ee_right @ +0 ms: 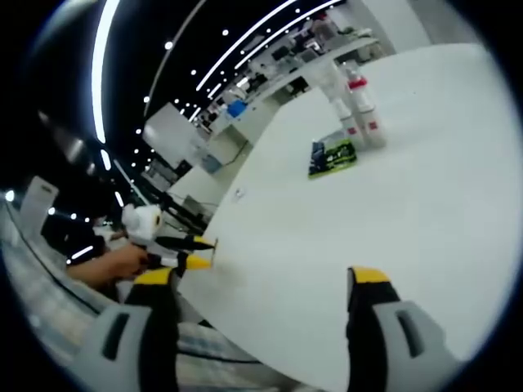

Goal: Arrange the skincare products in the storage area until every visible bottle or jar stands upright without overlapping.

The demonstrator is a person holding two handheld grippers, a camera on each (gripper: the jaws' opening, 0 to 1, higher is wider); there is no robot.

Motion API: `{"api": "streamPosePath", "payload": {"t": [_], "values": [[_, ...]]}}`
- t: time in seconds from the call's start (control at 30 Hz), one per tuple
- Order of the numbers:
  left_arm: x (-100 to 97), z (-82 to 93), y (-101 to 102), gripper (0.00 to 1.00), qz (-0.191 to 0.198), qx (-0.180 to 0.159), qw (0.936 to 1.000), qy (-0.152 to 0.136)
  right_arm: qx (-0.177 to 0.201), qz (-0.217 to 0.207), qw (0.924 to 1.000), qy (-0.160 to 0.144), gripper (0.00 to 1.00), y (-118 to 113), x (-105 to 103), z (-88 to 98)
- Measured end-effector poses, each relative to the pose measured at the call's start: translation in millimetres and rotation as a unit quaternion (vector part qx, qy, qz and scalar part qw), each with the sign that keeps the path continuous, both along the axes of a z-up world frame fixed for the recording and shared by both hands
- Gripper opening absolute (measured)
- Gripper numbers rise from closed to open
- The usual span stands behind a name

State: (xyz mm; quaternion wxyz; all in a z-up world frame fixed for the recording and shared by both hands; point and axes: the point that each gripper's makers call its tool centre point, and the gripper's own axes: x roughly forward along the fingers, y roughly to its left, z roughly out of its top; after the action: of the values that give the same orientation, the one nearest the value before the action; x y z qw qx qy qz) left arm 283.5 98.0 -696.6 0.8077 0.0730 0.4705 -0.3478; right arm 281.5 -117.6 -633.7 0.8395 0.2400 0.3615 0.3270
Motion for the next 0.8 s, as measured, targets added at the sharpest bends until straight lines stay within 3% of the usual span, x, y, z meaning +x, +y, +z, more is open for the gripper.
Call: {"api": "streamPosePath", "payload": {"t": [0.1,0.27,0.37,0.53,0.8], "values": [[2.7,8.1,-17,0.37,-0.025,-0.003,0.9996,-0.013,0.002,0.003,1.0,-0.001,0.82,3,2,0.8],[4.3,22.3,-44,0.37,-0.031,-0.022,0.9991,-0.019,0.027,0.009,0.9996,0.005,0.77,15,3,4.1],[1.0,30.1,-62,0.37,-0.038,-0.032,0.9985,-0.022,0.061,0.009,0.998,0.016,0.76,26,3,9.4],[-7.7,38.4,-95,0.37,-0.058,-0.046,0.9969,-0.027,0.068,0.004,0.9975,0.02,0.74,32,4,8.8],[-24.0,47.6,-142,0.37,-0.123,-0.045,0.9907,-0.037,0.113,0.006,0.9928,0.04,0.53,40,-3,15.5]]}}
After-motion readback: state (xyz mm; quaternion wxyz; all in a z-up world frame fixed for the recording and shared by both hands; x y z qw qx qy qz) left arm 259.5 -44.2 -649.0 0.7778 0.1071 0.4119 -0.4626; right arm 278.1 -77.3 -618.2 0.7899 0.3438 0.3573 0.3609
